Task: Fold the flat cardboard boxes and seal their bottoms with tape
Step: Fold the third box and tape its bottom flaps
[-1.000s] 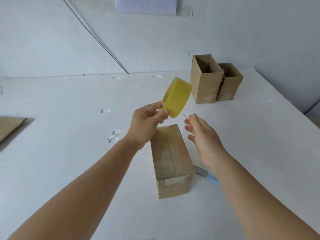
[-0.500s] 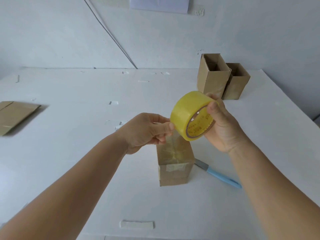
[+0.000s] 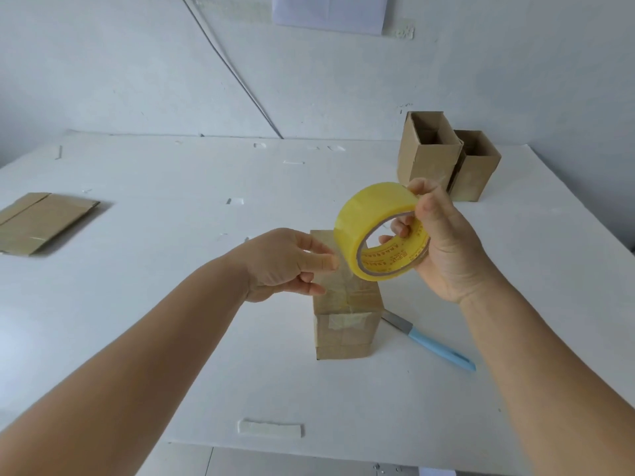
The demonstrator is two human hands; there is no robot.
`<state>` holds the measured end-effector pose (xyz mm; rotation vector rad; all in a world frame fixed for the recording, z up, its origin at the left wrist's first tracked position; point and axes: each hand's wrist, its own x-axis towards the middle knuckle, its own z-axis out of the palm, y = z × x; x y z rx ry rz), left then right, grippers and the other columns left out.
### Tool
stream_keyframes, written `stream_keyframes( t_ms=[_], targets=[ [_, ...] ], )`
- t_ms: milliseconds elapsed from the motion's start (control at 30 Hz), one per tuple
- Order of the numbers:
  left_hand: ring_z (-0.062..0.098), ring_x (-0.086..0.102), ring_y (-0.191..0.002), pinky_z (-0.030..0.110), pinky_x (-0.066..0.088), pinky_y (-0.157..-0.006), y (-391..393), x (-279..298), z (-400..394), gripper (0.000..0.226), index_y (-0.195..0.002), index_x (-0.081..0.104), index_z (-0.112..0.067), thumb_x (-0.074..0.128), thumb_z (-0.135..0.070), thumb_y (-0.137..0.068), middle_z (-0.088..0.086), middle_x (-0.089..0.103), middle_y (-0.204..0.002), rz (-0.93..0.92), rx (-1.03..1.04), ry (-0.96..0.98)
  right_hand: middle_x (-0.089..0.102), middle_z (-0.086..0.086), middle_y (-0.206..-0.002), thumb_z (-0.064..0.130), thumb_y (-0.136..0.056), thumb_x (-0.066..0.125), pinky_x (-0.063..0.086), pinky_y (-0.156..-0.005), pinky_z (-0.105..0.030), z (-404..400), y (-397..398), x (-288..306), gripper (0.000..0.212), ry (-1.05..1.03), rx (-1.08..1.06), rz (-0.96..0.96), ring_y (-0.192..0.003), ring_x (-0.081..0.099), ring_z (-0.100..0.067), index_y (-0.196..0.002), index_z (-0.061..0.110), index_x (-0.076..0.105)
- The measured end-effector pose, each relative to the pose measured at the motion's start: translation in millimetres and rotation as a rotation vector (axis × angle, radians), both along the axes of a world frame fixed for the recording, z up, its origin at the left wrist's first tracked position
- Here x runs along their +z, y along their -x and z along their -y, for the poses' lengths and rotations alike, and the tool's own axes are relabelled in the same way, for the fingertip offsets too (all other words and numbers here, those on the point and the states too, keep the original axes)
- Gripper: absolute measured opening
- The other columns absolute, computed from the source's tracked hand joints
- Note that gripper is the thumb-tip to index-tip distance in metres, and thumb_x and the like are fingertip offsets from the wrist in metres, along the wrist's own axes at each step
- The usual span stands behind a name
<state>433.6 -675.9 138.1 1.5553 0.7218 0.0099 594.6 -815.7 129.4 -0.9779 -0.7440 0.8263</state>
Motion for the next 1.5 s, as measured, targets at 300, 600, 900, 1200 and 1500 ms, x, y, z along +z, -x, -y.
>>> stream_keyframes(
  t_ms=[300, 600, 900, 1200, 1500],
  targets=[
    [0.015, 0.057, -0.084, 0.026, 0.052, -0.08, 3, -21, 13, 0.022, -0.108, 0.062, -0.009, 0.061, -0.024, -0.091, 0.008, 0.062, -0.101, 0.138, 0.124, 0.156, 0.048, 0.009, -0.066, 0.069, -0.05, 0.077, 0.05, -0.078, -0.037, 10, -11, -2, 0.06, 0.01, -0.064, -0.038, -0.063, 0.047, -0.009, -0.09, 0.03, 0.056],
    [0.019, 0.068, -0.084, 0.026, 0.055, -0.072, -6, -20, 18, 0.028, -0.113, 0.064, -0.005, 0.066, -0.016, -0.087, 0.011, 0.072, -0.099, 0.182, 0.035, 0.283, 0.047, 0.007, -0.064, 0.065, -0.049, 0.08, 0.05, -0.077, -0.037, 5, -10, -2, 0.055, -0.061, 0.005, -0.148, -0.061, 0.048, -0.01, -0.086, 0.03, 0.059],
    [0.016, 0.056, -0.058, 0.023, 0.052, -0.054, -9, -21, 22, 0.015, -0.078, 0.061, -0.007, 0.061, -0.016, -0.091, 0.005, 0.059, -0.069, 0.211, 0.18, 0.34, 0.047, 0.007, -0.065, 0.05, -0.079, 0.061, 0.044, -0.08, -0.04, 7, -9, -4, 0.029, 0.023, -0.103, -0.104, -0.06, 0.046, -0.009, -0.091, 0.025, 0.054],
    [0.016, 0.062, -0.068, 0.022, 0.054, -0.058, -12, -19, 26, 0.015, -0.082, 0.064, -0.007, 0.066, -0.021, -0.088, 0.005, 0.065, -0.077, 0.19, 0.248, 0.226, 0.051, 0.009, -0.071, 0.067, -0.054, 0.077, 0.045, -0.08, -0.04, 12, -11, -5, 0.053, 0.023, -0.097, 0.003, -0.064, 0.049, -0.008, -0.088, 0.031, 0.059],
    [0.006, 0.053, -0.05, 0.016, 0.048, -0.051, -1, -12, 11, 0.018, -0.073, 0.066, -0.005, 0.069, -0.016, -0.087, -0.002, 0.064, -0.058, 0.089, 0.227, -0.054, 0.051, 0.008, -0.075, 0.048, -0.078, 0.057, 0.046, -0.077, -0.037, 25, -13, -5, 0.017, 0.131, -0.281, 0.302, -0.073, 0.049, -0.011, -0.086, 0.033, 0.057]
  ],
)
